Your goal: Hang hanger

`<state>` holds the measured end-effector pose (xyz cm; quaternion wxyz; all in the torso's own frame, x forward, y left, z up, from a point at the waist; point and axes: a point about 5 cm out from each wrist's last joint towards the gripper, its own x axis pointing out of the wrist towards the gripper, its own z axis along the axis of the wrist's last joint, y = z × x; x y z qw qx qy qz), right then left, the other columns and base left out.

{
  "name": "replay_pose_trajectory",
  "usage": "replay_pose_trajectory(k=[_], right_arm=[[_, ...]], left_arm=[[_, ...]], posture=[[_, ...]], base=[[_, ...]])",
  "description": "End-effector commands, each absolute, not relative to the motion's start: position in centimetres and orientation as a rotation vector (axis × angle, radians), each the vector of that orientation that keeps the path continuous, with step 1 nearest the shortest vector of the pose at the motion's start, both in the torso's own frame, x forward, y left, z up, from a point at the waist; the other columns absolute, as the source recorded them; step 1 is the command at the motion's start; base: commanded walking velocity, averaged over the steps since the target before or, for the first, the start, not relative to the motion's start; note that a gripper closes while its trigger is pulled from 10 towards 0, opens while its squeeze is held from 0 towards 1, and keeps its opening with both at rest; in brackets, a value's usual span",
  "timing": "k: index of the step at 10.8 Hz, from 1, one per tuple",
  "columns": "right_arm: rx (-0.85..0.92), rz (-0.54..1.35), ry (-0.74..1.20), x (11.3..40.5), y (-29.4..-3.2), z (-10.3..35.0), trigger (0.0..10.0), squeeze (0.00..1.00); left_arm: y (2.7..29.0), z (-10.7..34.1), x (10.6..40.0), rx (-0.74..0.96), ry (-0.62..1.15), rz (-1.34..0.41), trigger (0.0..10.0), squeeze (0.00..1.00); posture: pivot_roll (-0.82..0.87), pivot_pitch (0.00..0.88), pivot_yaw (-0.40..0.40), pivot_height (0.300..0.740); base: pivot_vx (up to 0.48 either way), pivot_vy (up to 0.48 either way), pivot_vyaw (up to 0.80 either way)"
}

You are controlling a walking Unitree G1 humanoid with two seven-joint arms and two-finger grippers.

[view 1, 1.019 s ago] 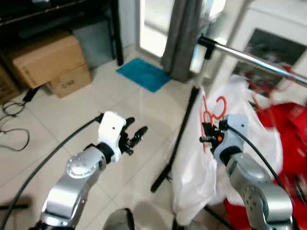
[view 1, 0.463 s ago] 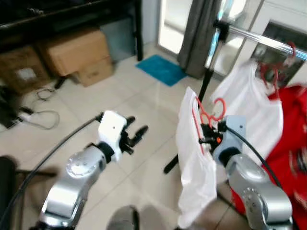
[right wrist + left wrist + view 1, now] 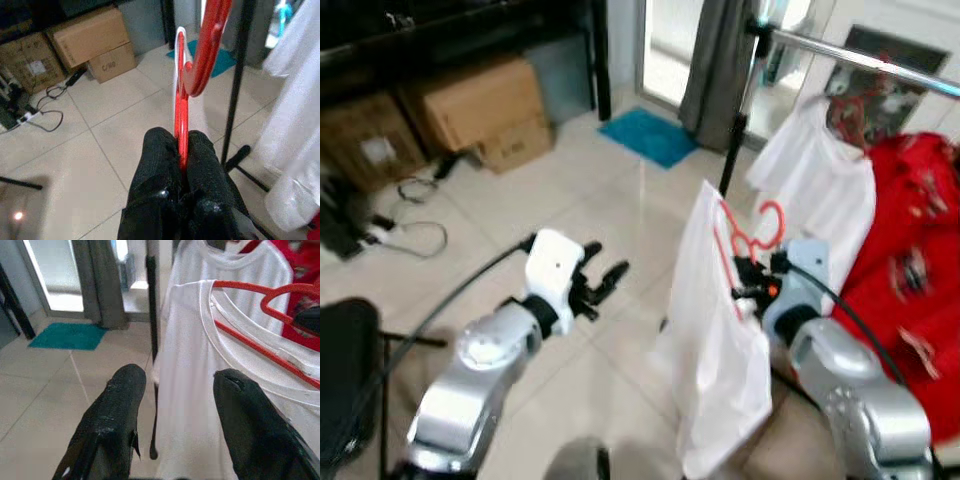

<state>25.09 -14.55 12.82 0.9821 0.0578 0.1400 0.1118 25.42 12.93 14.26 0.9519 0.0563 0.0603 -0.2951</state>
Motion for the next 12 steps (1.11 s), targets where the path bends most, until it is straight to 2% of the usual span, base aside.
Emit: replay_pose_trajectory(k=[1, 3, 4, 5, 8, 9, 10, 11, 12], right_arm=[[0.125, 0.268, 0.235, 25.1, -14.1, 13.6, 0.0, 0.0], [0.114, 0.374, 0.2, 24.8, -13.3, 14.4, 0.0, 0.0], [0.102, 0.454, 0.167, 24.5, -12.8, 15.1, 0.0, 0.0], [0.103, 0.497, 0.15, 24.4, -12.6, 15.4, 0.0, 0.0], [0.109, 0.678, 0.088, 24.0, -11.2, 17.0, 0.0, 0.0], [0.102, 0.726, 0.08, 23.6, -10.8, 17.5, 0.0, 0.0], [0.102, 0.747, 0.077, 23.5, -10.6, 17.6, 0.0, 0.0], [0.102, 0.794, 0.07, 23.1, -10.2, 18.0, 0.0, 0.0], [0.102, 0.82, 0.065, 22.9, -9.9, 18.2, 0.0, 0.0]], left_arm=[[13.1, 14.2, 25.5, 0.126, 0.13, -0.599, 10.0, 0.0], [13.1, 14.4, 25.7, 0.111, 0.121, -0.593, 10.0, 0.0], [13.0, 15.0, 26.1, 0.028, 0.096, -0.591, 10.0, 0.48], [12.9, 15.2, 26.4, 0.016, 0.081, -0.591, 10.0, 1.0], [13.2, 16.3, 29.7, 0.09, 0.024, -0.509, 10.0, 1.0], [12.8, 16.6, 30.3, 0.097, 0.018, -0.513, 10.0, 0.95], [12.7, 16.6, 30.6, 0.102, 0.015, -0.513, 10.0, 0.63], [12.5, 16.3, 31.0, 0.118, 0.02, -0.512, 10.0, 0.0], [12.6, 16.1, 31.6, 0.125, 0.02, -0.498, 10.0, 0.0]], posture=[[0.09, 0.061, -0.016, 0.74], [0.09, 0.052, -0.009, 0.74], [0.08, 0.031, 0.005, 0.74], [0.09, 0.026, 0.009, 0.74], [0.07, 0.005, 0.014, 0.74], [0.07, 0.011, 0.012, 0.74], [0.07, 0.013, 0.012, 0.74], [0.07, 0.018, 0.013, 0.74], [0.06, 0.019, 0.011, 0.74]], base=[[-0.24, 0.0, 0.0], [0.0, 0.0, 0.0], [0.0, 0.0, 0.0], [0.0, 0.0, 0.0], [0.0, 0.0, 0.0], [0.0, 0.0, 0.0], [0.0, 0.0, 0.0], [0.0, 0.0, 0.0], [0.0, 0.0, 0.0]])
